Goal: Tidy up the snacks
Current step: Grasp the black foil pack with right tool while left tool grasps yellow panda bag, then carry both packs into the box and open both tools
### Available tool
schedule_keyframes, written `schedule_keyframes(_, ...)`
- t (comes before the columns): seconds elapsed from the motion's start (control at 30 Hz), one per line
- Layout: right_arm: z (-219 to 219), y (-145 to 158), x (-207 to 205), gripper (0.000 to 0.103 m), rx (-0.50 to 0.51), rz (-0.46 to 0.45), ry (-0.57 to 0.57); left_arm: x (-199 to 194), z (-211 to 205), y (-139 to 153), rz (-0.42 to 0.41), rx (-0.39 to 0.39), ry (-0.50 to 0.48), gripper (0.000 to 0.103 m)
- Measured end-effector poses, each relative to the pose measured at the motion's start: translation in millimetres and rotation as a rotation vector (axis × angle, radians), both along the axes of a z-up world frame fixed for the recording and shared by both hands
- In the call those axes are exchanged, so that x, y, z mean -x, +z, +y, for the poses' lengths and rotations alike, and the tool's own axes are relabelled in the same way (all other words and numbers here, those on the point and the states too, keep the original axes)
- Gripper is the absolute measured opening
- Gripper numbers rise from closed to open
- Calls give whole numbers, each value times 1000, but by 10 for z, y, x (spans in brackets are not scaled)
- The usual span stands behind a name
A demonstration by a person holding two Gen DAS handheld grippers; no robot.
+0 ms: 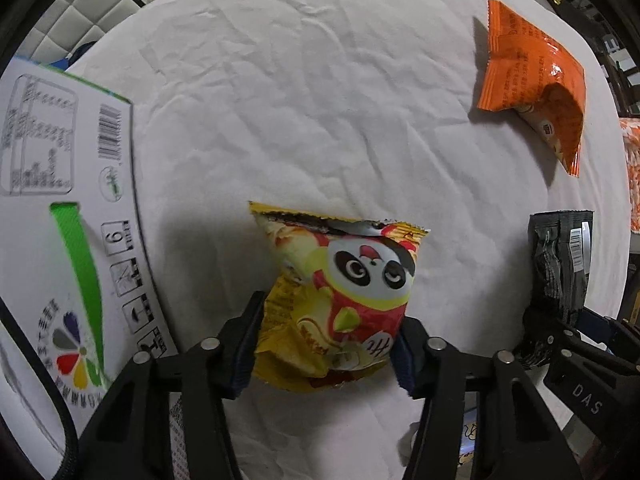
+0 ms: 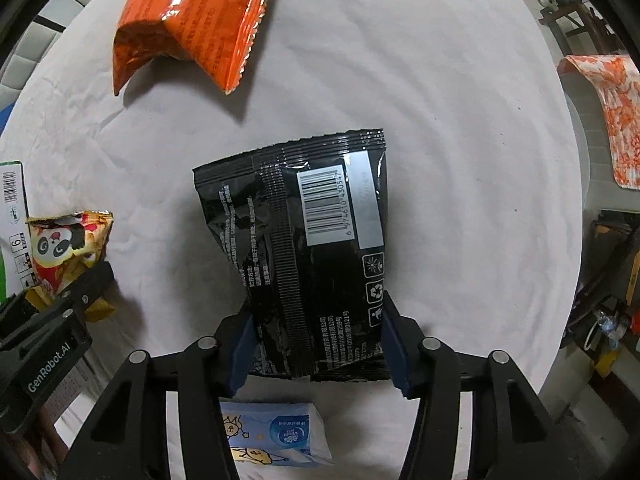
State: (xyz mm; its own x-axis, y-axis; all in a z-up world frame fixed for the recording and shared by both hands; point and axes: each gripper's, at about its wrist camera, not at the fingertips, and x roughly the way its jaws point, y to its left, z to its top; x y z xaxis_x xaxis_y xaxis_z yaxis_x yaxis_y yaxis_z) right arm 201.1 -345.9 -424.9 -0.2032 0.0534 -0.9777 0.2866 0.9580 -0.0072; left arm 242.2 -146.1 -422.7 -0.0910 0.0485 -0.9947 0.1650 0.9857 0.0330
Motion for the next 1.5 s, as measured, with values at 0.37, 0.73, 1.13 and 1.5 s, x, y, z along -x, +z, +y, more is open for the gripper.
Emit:
schedule_keyframes(0.37,190,212,206,52,25,-40,24,385,-30,447,-116,23,-14,50)
schedule_keyframes(0.73,395,1035,412,51,14,-178,57,871,120,1263,-240,125,8,50)
schedule_keyframes(1.13,778,1962,651,51,-7,-334,107,920,437,2065,-370,216,2,50)
schedule_keyframes(1.5,1305,2325,854,51,-68,-400,155,1010,1045,2612,-466,269,90,50)
